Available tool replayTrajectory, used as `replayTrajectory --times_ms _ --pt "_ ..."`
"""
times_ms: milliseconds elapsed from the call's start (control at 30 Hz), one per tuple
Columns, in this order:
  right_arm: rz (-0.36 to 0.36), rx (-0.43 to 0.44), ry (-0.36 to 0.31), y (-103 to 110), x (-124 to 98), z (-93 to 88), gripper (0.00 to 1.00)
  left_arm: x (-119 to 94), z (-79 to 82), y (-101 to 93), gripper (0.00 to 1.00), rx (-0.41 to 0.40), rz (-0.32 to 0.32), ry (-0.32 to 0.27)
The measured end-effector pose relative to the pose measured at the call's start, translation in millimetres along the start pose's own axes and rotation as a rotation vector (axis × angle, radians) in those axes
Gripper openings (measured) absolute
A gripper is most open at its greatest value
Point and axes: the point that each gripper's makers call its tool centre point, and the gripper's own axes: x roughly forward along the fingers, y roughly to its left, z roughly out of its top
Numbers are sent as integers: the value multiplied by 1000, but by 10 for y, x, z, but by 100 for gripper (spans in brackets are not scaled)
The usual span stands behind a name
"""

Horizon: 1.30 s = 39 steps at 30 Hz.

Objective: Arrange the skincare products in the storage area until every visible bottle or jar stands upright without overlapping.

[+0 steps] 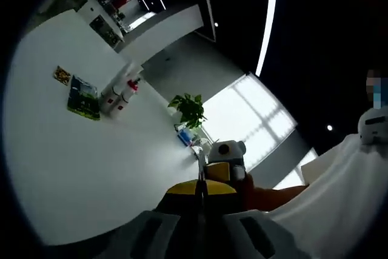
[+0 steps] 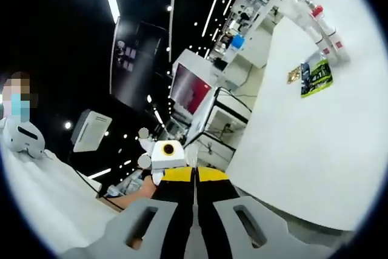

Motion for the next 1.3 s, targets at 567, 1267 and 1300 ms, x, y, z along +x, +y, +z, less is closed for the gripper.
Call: replayTrajectory --times_ms 567,1267,1300 --pt "-10 7 -59 -32 -24 108 0 -23 7 84 2 -40 25 1" --pt "-689 -846 -101 -623 -354 524 70 -157 568 513 1 -199 72 -112" --pt "-716 -866 -91 -653 -375 524 67 -166 652 545 1 -204 75 -121"
